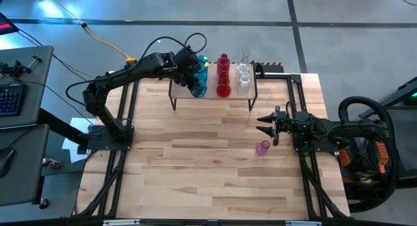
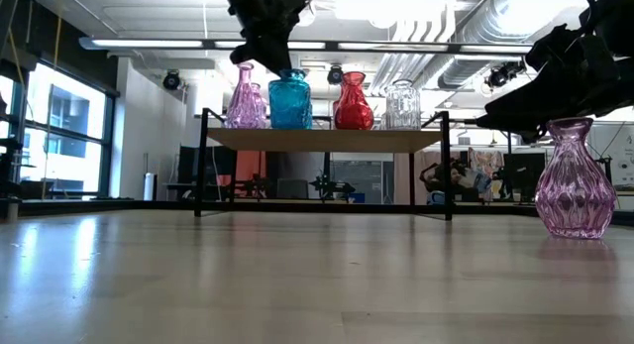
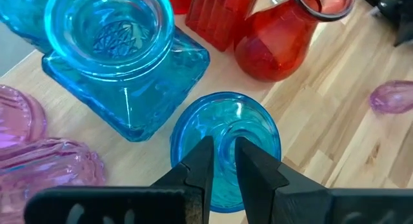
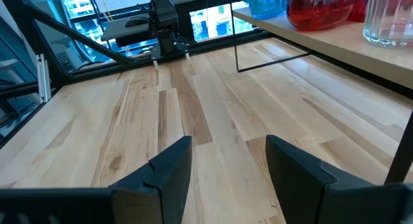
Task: Sort vases onto shelf
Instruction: Put the blue vase on the shelf aligned with the other blue vases
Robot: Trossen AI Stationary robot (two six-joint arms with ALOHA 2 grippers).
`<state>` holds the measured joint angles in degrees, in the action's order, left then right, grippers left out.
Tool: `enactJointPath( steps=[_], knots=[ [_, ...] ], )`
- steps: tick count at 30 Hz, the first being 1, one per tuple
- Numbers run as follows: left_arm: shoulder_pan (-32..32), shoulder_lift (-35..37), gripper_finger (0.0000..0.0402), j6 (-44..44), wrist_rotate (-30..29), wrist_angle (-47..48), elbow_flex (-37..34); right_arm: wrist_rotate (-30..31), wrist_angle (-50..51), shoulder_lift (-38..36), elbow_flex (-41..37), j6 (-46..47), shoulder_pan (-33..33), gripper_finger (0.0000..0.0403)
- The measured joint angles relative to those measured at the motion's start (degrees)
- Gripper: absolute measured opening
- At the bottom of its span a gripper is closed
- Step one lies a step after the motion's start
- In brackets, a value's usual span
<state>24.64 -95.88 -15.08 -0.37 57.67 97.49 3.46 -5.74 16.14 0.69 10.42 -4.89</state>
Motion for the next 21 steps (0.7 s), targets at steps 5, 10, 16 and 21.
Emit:
enactJointPath(
  steps=[5,10,16,21],
  knots=[
    [-0.87,-0.02,0.0049,-2.32,-2.61,0.03,0.00,0.00,0.00,0.01,0.00,0.02,0.01,0.0181],
    [-1.41,-0.07,0.0049,-5.56,-4.16,0.02,0.00,-0.02,0.00,0.00,0.00,0.00,0.00,0.0181],
    [-2.18,-0.09,0.0049,-9.30,-6.19,0.04,0.00,-0.02,0.00,0.00,0.00,0.02,0.01,0.0181],
    [-2.34,-0.11,0.0049,-11.94,-7.47,0.04,-0.02,-0.02,0.00,0.00,0.00,0.00,0.00,0.0181]
  ],
)
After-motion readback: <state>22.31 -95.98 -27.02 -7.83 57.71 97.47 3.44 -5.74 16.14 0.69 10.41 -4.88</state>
